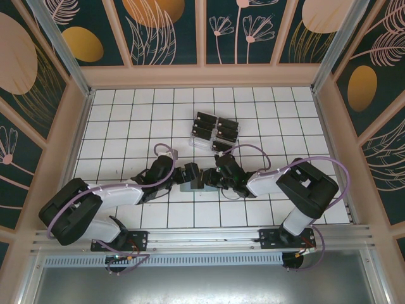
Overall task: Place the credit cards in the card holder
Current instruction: Insert the credit card into the card slot.
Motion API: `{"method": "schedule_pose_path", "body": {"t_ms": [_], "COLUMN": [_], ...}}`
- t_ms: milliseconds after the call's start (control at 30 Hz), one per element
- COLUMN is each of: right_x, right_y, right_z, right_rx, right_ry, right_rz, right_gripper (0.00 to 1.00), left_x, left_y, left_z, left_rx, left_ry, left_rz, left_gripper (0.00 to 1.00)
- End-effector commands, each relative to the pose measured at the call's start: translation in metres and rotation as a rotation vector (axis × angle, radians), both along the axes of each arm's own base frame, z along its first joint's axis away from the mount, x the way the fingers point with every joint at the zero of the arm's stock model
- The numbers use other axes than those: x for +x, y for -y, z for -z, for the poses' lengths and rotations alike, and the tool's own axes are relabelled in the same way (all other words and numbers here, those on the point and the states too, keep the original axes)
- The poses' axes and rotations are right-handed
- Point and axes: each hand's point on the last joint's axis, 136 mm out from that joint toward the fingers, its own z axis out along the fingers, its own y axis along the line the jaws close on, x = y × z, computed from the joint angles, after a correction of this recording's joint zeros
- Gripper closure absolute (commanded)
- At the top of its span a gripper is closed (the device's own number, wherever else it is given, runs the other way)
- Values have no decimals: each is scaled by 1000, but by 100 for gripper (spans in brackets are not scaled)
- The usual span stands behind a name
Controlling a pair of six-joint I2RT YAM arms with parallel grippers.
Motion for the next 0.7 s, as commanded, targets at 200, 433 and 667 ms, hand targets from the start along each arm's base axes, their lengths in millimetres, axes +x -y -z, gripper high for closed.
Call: {"method": "schedule_pose_path", "body": {"t_ms": [200,433,667], "right_x": [0,0,0], "right_y": [-6,-7,-8], "right_z": [-5,-7,-8], "right_rx": [26,29,34], "right_ry": [6,7,7], "right_rz": [-10,-14,-19], "right_gripper": [87,87,88], "left_x": [11,13,7], "left_y": [-24,-81,-86], "left_z": [-10,0,18], "left_rx": [144,500,533], "left_ry": [41,35,2], "left_rz": [-90,-191,-183], "left_gripper": [1,1,1]}}
